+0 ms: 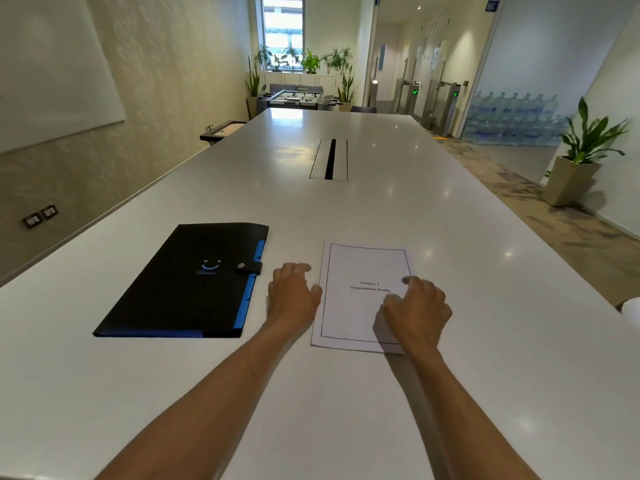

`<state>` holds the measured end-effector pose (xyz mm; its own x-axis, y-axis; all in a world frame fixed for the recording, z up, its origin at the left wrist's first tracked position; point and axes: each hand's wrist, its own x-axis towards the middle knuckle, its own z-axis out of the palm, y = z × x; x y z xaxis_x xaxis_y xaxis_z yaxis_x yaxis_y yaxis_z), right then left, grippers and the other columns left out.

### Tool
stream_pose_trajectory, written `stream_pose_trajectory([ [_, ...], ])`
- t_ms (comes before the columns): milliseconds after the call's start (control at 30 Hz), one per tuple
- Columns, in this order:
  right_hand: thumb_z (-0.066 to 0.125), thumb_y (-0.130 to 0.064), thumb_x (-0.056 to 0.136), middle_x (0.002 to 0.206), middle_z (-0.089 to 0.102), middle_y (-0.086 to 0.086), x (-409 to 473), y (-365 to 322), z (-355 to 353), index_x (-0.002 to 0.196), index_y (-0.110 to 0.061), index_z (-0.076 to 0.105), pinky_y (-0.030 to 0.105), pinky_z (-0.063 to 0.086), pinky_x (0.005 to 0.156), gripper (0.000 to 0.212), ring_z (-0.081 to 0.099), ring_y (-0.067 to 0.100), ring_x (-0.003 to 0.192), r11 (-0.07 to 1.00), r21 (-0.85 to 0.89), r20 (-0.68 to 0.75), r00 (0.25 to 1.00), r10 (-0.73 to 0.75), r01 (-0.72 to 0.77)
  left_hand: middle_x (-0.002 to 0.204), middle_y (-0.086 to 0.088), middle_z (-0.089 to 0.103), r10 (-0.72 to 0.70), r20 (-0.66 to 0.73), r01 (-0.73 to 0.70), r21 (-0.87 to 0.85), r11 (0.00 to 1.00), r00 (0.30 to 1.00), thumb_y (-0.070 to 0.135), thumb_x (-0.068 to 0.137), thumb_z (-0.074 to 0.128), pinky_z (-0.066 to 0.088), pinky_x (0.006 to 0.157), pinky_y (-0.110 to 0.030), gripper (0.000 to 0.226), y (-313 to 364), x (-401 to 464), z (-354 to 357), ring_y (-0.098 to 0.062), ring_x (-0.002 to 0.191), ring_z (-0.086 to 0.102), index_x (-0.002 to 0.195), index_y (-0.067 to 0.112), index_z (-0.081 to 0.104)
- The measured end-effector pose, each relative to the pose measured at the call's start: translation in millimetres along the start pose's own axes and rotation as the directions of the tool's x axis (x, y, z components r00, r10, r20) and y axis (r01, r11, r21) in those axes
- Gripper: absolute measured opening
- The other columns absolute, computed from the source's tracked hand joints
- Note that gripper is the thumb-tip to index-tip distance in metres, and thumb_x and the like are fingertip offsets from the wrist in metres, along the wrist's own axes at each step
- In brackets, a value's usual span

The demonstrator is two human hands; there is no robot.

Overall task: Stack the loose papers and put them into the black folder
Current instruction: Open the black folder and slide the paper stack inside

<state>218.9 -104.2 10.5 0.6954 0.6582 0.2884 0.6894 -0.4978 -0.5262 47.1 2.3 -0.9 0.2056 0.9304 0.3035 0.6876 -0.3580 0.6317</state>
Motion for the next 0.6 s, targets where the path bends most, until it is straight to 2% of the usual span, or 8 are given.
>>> stream_pose_trajectory([
  [133,0.063,-0.024,0.082,0.126,0.061,0.010,-3.0,-36.6,9.5,0.121,-0.012,0.061,0.041,0.034,0.101,0.040,0.047,0.029,0.123,0.981,0.096,0.000,0.985,-0.171,0.170,0.130,-0.007,0.056,0.043,-0.082,-0.033,0.123,0.992,0.996,0.017,0.090,0.060,0.036,0.099,-0.036,0.033,-25.3,18.4,-31.5,-0.022,0.121,0.047,0.122,0.014,0.061],
  [267,0.061,-0.022,0.086,0.128,0.061,0.010,-8.2,-73.6,27.7,0.123,-0.008,0.061,0.036,0.033,0.104,0.040,0.046,0.026,0.124,0.936,0.152,0.069,0.941,-0.330,0.317,0.131,-0.012,0.054,0.004,-0.096,0.005,0.097,0.995,0.995,0.006,0.091,0.054,0.042,0.097,-0.035,0.032,-61.4,34.9,-63.9,-0.025,0.118,0.051,0.123,0.007,0.058],
  [367,0.058,-0.021,0.088,0.130,0.059,0.011,-11.6,-98.4,44.0,0.125,-0.008,0.060,0.035,0.034,0.104,0.039,0.045,0.025,0.126,0.901,0.175,0.141,0.895,-0.423,0.398,0.138,-0.011,0.051,0.009,-0.098,0.010,0.188,0.982,0.995,0.009,0.093,0.053,0.036,0.105,-0.039,0.036,-91.7,42.5,-81.8,-0.025,0.127,0.046,0.129,0.009,0.055],
  [500,0.055,-0.023,0.092,0.131,0.057,0.010,-14.9,-130.2,69.1,0.127,-0.010,0.058,0.036,0.043,0.096,0.038,0.049,0.025,0.121,0.859,0.221,0.215,0.836,-0.505,0.462,0.155,-0.008,0.032,-0.048,0.058,0.021,0.410,0.912,0.997,0.026,0.099,0.043,0.018,0.114,-0.052,0.047,-126.7,47.5,-89.6,-0.026,0.145,0.021,0.144,0.015,0.039],
  [600,0.055,-0.023,0.094,0.126,0.059,0.010,-19.5,-152.5,89.2,0.126,-0.009,0.058,0.034,0.047,0.091,0.035,0.054,0.024,0.115,0.833,0.249,0.258,0.795,-0.549,0.494,0.159,-0.005,0.023,-0.124,0.184,0.027,0.456,0.890,0.975,0.034,0.101,0.032,0.008,0.115,-0.057,0.051,-140.2,43.4,-81.2,-0.025,0.147,0.012,0.149,0.018,0.028],
])
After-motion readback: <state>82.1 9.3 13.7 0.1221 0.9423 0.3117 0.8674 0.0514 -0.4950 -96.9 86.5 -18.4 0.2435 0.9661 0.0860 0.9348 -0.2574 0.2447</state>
